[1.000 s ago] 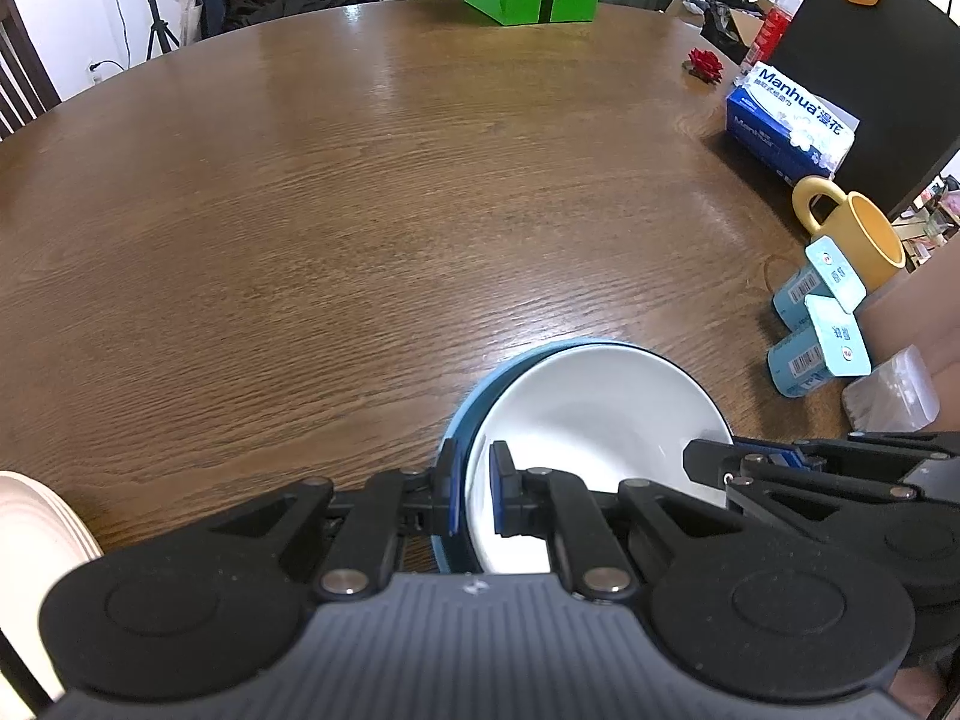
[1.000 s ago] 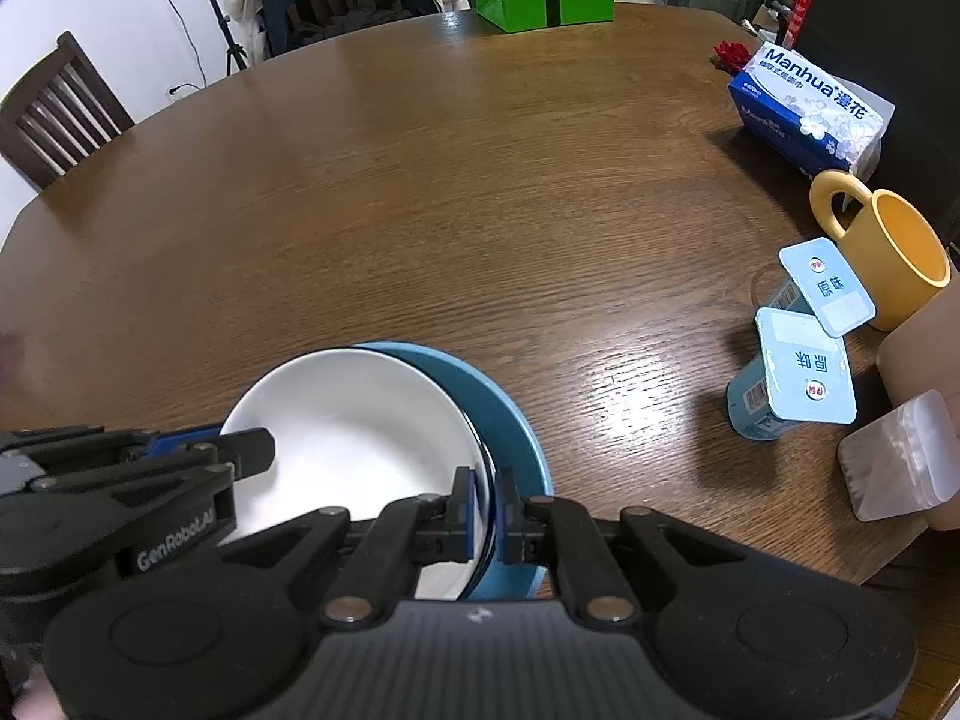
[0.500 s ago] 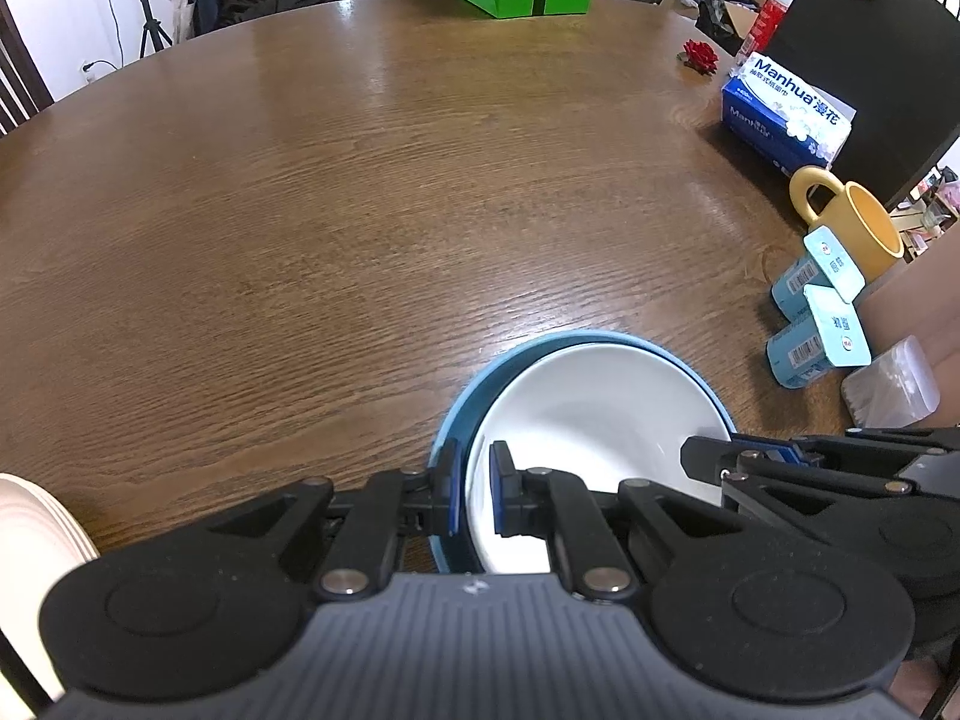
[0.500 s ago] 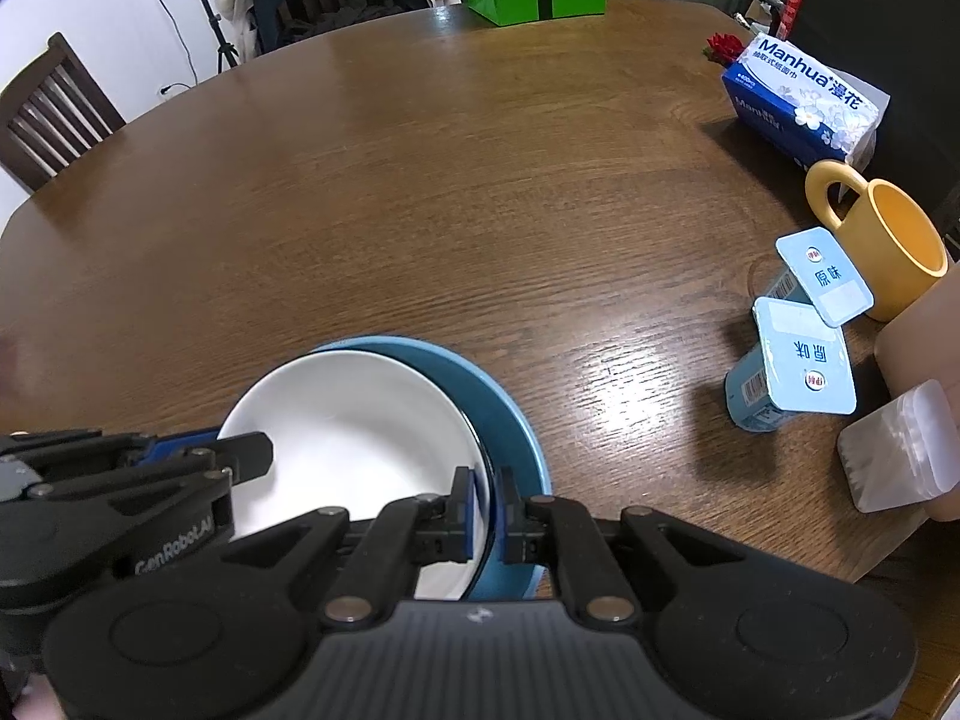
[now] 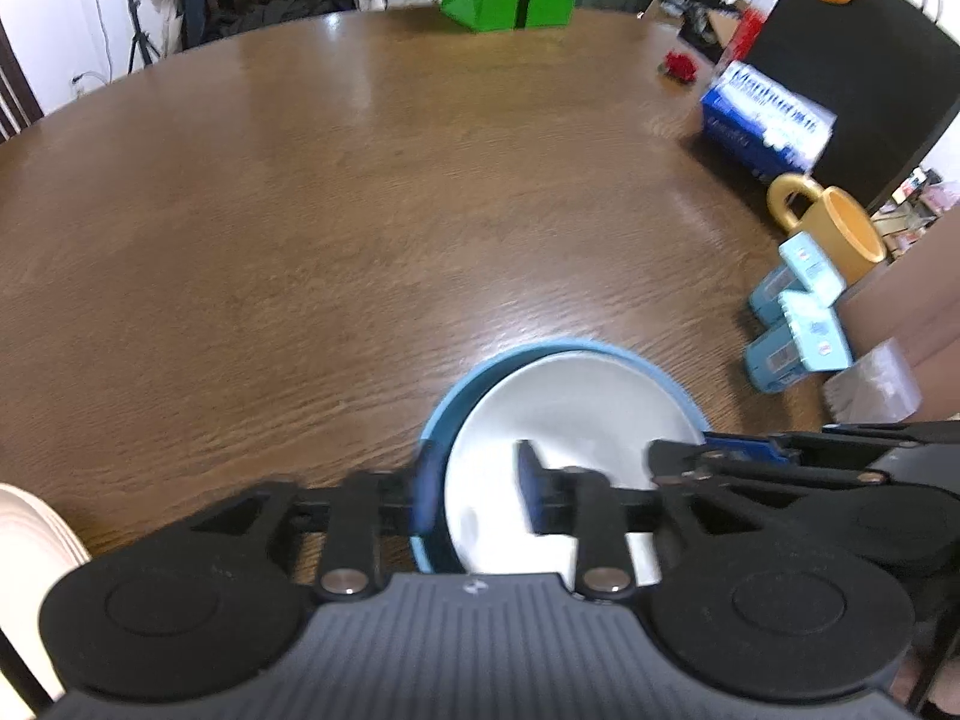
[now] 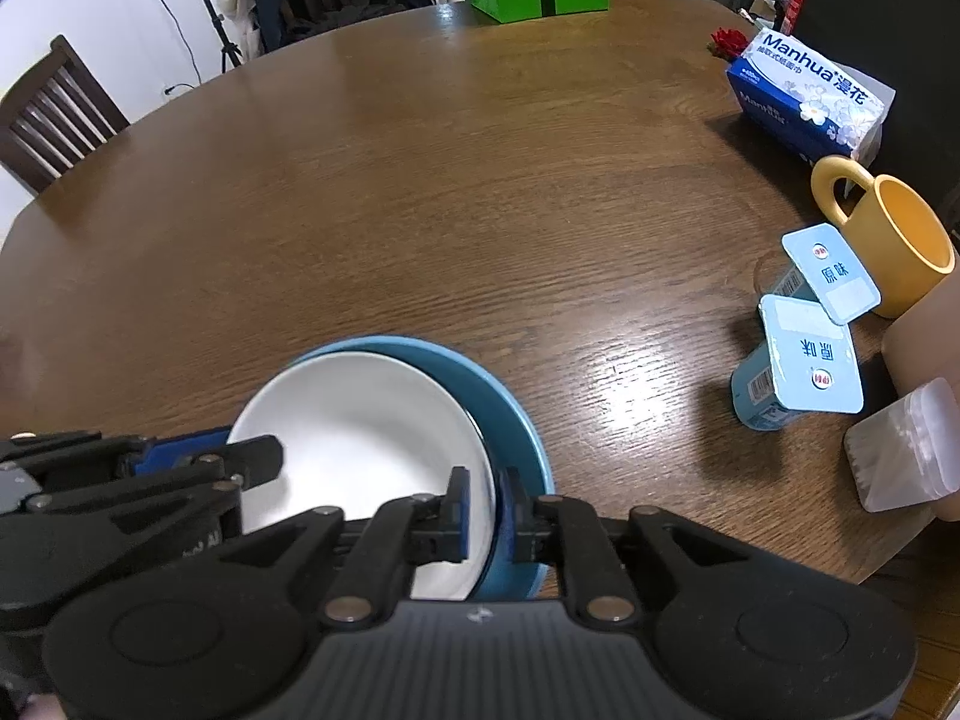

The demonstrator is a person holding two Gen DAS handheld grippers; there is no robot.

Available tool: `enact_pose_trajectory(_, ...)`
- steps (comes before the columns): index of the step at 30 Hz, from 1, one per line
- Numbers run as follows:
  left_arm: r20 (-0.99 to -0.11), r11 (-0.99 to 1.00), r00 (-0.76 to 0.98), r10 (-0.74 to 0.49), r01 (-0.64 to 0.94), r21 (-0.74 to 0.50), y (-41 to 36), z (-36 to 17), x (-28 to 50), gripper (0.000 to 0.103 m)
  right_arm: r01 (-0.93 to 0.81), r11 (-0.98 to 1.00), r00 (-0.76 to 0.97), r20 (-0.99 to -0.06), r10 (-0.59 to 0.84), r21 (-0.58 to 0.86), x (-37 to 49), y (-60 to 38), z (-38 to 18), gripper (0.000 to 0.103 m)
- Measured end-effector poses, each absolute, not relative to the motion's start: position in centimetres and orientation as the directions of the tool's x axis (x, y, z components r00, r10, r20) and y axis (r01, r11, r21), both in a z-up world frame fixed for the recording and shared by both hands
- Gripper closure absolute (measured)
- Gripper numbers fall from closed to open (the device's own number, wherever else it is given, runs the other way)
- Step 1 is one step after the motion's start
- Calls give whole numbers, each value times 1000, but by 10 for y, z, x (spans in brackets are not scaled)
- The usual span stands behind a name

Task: Organize plates and bowls
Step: 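Open both grippers to release the small white bowl rim, then pull both tools back and up from the bowl stack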

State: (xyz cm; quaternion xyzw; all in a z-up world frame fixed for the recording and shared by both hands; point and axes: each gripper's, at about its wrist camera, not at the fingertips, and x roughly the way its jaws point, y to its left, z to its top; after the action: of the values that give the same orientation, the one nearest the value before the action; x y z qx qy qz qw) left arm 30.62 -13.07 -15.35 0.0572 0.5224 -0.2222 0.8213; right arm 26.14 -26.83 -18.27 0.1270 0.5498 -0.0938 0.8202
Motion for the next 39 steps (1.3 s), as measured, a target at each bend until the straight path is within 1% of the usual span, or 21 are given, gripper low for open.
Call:
enact_pose_trajectory(2, -875, 895, 373, -308, 425, -134, -129, -148, 305, 58, 295, 947, 398, -917, -1, 127, 259, -270, -177, 84)
enact_pose_trajectory(6, -865, 896, 388, -319, 420, -142, -124, -141, 301, 47, 295, 943, 434, -901, 12, 155, 253, -275, -166, 83)
enact_pose_trajectory(7, -863, 897, 391, -320, 419, -142, -123, -140, 300, 45, 295, 942, 441, -897, 15, 161, 251, -276, -163, 82)
enact_pose_trajectory(9, -858, 899, 402, -320, 416, -140, -120, -136, 297, 37, 299, 939, 454, -891, 16, 169, 247, -278, -160, 76)
enact_pose_trajectory(10, -855, 900, 408, -320, 413, -139, -119, -134, 295, 35, 300, 938, 458, -889, 15, 171, 245, -279, -159, 74)
enact_pose_trajectory(11, -852, 902, 415, -319, 410, -137, -117, -132, 293, 32, 302, 938, 461, -887, 15, 172, 243, -280, -157, 71)
enact_pose_trajectory(13, -844, 904, 430, -320, 405, -136, -113, -128, 290, 28, 305, 936, 470, -883, 14, 177, 238, -281, -155, 65)
enact_pose_trajectory(15, -834, 908, 449, -321, 396, -137, -108, -124, 286, 17, 306, 933, 482, -876, 17, 186, 232, -282, -153, 55)
enact_pose_trajectory(16, -827, 910, 460, -324, 390, -139, -105, -122, 284, 15, 307, 932, 490, -872, 18, 192, 230, -283, -151, 52)
enact_pose_trajectory(18, -817, 913, 474, -330, 380, -149, -99, -120, 280, 7, 307, 930, 505, -863, 22, 203, 224, -286, -149, 42)
enact_pose_trajectory(19, -812, 915, 480, -332, 374, -153, -97, -118, 278, 5, 305, 929, 513, -858, 25, 210, 222, -287, -148, 40)
enact_pose_trajectory(20, -804, 917, 491, -335, 368, -157, -94, -117, 275, 1, 301, 928, 523, -852, 30, 218, 219, -288, -146, 35)
enact_pose_trajectory(21, -795, 918, 503, -339, 363, -161, -91, -115, 272, 0, 298, 928, 531, -847, 34, 224, 216, -289, -145, 30)
enact_pose_trajectory(22, -784, 918, 518, -343, 362, -163, -89, -114, 268, 0, 295, 928, 537, -843, 36, 228, 213, -288, -143, 27)
enact_pose_trajectory(24, -765, 917, 539, -353, 363, -168, -85, -110, 261, 0, 284, 930, 551, -834, 42, 235, 207, -289, -140, 18)
enact_pose_trajectory(32, -721, 917, 593, -359, 368, -154, -78, -100, 221, 0, 240, 945, 603, -797, 32, 220, 174, -285, -130, 5)
enact_pose_trajectory(37, -716, 926, 607, -345, 345, -154, -72, -100, 199, 0, 218, 954, 644, -765, 19, 208, 150, -284, -122, 0)
enact_pose_trajectory(39, -717, 929, 609, -338, 337, -152, -70, -101, 189, 0, 206, 957, 662, -749, 17, 204, 139, -284, -118, 0)
